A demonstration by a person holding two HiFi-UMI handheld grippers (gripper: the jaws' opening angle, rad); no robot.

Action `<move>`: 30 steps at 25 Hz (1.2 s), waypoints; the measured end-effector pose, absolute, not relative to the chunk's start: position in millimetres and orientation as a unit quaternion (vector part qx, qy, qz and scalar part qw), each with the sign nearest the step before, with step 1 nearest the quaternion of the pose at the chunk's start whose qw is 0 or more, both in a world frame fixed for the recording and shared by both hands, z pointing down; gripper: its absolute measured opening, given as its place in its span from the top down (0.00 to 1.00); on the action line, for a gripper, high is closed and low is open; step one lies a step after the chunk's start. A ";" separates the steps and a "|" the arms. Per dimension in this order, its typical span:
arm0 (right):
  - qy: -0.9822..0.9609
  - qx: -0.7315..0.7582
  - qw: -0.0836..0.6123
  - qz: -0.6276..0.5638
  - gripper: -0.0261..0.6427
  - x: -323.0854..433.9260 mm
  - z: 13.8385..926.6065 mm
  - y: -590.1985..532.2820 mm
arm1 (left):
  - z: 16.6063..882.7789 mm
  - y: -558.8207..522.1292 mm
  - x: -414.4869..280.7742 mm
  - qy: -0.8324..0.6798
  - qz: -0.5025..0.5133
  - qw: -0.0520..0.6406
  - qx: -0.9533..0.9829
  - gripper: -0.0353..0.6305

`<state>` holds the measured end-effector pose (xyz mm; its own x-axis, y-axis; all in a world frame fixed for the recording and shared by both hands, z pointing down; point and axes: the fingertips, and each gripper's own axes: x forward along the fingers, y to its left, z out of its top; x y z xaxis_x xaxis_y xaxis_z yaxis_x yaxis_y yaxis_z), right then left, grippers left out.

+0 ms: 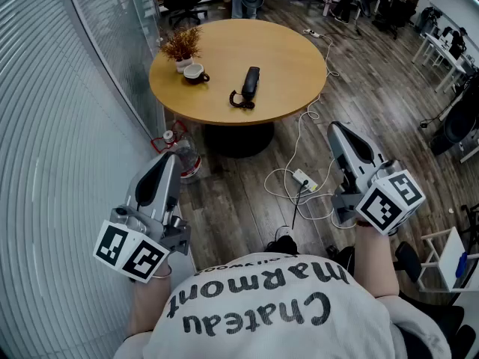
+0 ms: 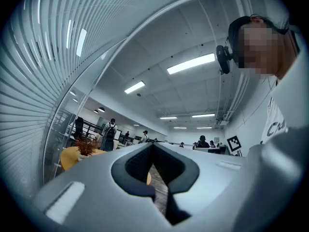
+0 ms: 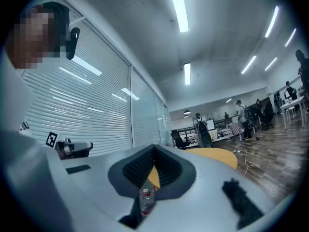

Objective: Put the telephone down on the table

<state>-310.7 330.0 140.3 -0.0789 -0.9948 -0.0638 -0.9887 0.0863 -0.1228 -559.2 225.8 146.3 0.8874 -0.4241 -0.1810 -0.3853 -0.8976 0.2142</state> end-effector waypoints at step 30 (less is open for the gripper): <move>0.757 -0.645 0.068 -0.077 0.94 -264.8 193.5 177.4 | 175.6 108.7 -530.7 -0.265 -0.098 0.087 0.955 0.94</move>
